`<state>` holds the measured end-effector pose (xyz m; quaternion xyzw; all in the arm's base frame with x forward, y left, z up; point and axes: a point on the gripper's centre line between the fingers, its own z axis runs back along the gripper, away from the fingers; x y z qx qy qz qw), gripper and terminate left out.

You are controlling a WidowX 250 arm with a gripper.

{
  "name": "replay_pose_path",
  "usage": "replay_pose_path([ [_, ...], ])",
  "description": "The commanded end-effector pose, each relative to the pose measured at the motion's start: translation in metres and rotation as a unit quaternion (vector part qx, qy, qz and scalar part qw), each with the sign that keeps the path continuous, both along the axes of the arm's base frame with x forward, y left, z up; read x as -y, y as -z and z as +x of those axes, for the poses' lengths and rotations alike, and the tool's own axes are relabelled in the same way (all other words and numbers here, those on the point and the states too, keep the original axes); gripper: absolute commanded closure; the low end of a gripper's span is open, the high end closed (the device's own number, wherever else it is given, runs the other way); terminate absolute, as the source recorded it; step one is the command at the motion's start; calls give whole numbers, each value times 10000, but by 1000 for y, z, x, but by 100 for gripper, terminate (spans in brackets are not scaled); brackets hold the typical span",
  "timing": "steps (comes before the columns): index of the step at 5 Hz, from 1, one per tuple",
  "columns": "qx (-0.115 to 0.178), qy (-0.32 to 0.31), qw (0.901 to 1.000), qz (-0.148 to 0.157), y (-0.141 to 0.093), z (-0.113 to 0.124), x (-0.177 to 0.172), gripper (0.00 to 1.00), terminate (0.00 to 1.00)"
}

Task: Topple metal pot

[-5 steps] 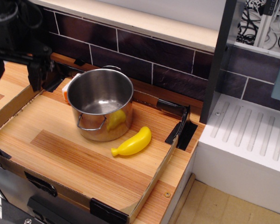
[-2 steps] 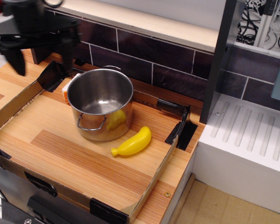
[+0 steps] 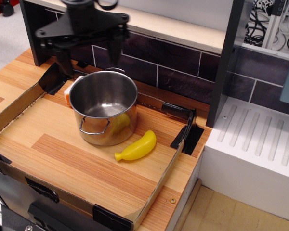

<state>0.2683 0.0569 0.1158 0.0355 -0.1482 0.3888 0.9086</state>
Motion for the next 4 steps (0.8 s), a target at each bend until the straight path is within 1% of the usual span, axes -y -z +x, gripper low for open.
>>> replay_pose_path([
  [1,6,111,9999,-52,11,31,20,0,0],
  [2,-139,123,9998,-121,20,37,27,0,0],
  [3,-264,107,9995,-114,28,39,30,0,0],
  [4,-396,87,9992,-44,39,42,31,0,0],
])
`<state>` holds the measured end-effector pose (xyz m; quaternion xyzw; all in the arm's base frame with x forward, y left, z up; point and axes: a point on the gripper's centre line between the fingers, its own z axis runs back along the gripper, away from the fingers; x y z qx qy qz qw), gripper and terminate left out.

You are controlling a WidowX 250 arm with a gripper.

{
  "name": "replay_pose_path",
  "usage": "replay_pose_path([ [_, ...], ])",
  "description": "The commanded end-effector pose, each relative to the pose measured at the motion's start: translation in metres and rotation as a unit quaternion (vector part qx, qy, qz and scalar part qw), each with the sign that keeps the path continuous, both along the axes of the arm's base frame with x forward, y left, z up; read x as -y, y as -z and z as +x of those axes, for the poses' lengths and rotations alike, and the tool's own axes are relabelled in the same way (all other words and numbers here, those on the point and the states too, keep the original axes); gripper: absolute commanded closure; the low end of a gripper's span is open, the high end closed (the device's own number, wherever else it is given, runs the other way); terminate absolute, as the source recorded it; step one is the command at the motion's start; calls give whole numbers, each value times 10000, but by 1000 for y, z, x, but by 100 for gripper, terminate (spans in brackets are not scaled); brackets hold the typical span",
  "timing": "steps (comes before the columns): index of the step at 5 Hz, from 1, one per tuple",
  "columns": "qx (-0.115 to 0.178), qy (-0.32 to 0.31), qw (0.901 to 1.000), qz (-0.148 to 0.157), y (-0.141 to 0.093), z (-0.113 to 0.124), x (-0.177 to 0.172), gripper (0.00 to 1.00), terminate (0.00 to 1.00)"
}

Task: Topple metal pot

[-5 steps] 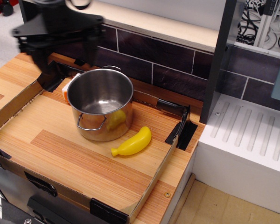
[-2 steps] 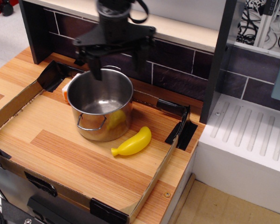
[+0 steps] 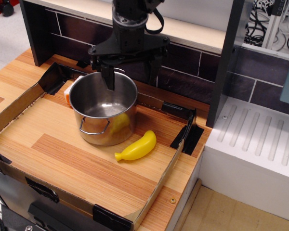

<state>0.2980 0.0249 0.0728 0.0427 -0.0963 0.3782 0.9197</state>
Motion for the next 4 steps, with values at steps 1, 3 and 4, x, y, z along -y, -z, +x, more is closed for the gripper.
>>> replay_pose_path([
  [1,61,-76,9999,140,3,15,0,0,0],
  [3,44,-91,9998,187,8,14,1,100,0],
  [4,80,-75,9997,227,10,13,0,100,0],
])
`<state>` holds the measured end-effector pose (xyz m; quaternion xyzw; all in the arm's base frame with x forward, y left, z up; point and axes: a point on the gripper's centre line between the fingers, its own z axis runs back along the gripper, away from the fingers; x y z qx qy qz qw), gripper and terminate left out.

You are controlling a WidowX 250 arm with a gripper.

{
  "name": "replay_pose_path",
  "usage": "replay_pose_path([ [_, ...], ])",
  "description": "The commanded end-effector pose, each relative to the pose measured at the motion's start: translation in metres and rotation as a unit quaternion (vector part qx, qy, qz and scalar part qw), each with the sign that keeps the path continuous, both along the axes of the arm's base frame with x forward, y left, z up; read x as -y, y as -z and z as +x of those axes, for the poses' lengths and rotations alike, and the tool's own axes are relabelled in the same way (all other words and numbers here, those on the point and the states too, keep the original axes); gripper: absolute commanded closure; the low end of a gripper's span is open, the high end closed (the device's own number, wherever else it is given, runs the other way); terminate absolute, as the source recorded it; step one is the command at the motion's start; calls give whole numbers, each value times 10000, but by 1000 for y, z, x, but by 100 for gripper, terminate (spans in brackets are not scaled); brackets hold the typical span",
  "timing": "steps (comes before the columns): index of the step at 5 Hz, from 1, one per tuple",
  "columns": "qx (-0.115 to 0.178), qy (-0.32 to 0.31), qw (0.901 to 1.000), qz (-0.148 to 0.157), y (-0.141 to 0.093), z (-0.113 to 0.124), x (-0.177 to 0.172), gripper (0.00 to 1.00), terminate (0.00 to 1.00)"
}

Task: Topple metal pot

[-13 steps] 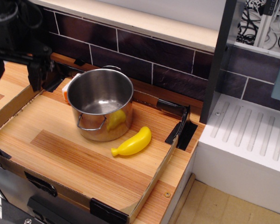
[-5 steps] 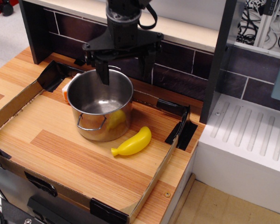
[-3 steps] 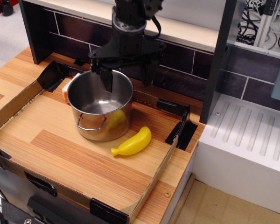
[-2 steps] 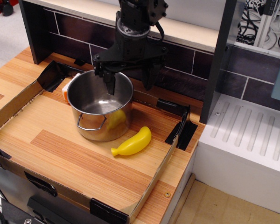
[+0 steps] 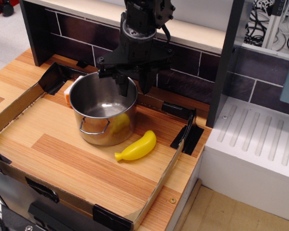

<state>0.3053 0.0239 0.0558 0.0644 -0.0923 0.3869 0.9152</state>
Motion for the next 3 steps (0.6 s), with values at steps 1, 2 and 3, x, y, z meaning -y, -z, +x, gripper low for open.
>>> replay_pose_path([
  [1,242,111,9996,90,-5,1,-2,100,0],
  [2,289,184,9994,-13,-7,-4,-4,100,0],
  [3,405,218,9986,-279,-16,-11,-6,100,0],
])
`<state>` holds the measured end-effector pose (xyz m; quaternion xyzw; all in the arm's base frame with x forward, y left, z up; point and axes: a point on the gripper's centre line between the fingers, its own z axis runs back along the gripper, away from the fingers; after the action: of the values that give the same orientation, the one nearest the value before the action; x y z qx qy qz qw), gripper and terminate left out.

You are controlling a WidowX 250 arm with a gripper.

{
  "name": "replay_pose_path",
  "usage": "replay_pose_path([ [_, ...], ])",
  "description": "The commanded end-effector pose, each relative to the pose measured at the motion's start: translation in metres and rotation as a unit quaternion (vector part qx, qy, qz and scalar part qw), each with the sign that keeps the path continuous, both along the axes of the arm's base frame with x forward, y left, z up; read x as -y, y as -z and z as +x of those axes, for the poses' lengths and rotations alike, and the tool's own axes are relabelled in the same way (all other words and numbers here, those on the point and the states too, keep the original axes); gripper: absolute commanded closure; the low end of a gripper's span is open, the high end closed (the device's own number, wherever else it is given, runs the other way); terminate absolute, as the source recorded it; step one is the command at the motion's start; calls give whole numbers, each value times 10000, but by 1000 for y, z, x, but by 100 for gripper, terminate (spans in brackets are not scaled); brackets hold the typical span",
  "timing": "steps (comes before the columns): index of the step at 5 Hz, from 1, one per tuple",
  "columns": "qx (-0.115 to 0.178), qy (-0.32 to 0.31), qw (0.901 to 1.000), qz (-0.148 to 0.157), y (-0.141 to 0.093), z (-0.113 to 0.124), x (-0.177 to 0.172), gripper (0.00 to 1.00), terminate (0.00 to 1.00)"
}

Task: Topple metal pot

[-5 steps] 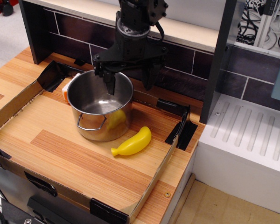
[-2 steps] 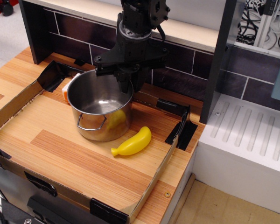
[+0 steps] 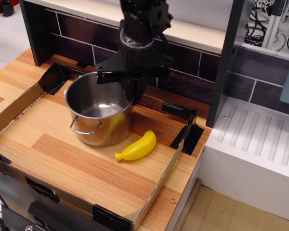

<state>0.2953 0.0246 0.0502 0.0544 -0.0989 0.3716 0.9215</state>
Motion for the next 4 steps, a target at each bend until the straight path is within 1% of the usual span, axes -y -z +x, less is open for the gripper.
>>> replay_pose_path([
  [1,336,53,9985,-425,-34,-12,-8,100,0],
  [2,331,35,9967,-737,-48,-24,-20,100,0],
  [3,148,38,9925,-1210,-60,-37,-35,100,0],
  [4,-113,382,9791,-1994,-65,-49,-51,100,0],
])
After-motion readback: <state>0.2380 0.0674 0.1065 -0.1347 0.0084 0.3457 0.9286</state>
